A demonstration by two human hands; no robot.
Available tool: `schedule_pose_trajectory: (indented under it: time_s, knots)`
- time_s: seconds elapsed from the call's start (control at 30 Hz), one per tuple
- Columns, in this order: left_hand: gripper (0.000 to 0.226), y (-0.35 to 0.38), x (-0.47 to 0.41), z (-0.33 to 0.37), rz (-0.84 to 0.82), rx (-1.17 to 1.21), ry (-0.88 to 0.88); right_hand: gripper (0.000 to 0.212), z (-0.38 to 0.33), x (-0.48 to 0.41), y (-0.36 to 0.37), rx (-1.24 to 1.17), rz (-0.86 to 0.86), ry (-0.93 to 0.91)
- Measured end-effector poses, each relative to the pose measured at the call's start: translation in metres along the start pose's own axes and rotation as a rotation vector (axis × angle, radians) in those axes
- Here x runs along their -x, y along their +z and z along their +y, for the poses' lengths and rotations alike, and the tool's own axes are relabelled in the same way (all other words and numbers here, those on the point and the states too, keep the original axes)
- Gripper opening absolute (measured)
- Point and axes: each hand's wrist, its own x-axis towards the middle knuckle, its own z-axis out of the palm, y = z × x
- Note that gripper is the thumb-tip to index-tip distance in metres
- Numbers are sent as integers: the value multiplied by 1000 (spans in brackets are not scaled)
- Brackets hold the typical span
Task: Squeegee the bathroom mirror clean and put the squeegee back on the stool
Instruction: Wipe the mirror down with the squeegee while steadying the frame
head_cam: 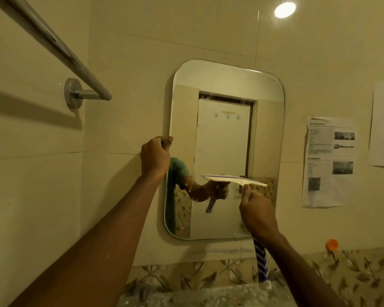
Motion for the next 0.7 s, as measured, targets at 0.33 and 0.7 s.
schedule_pose_trajectory:
  time_s: [0.33,0.7]
  knots:
    - [37,3,8,-6,-17,-1,-36,52,-37,-53,-27,-55,73,-104]
    - [32,8,23,-12,-8,37,-106,45,41,65,26,-56,-66,115]
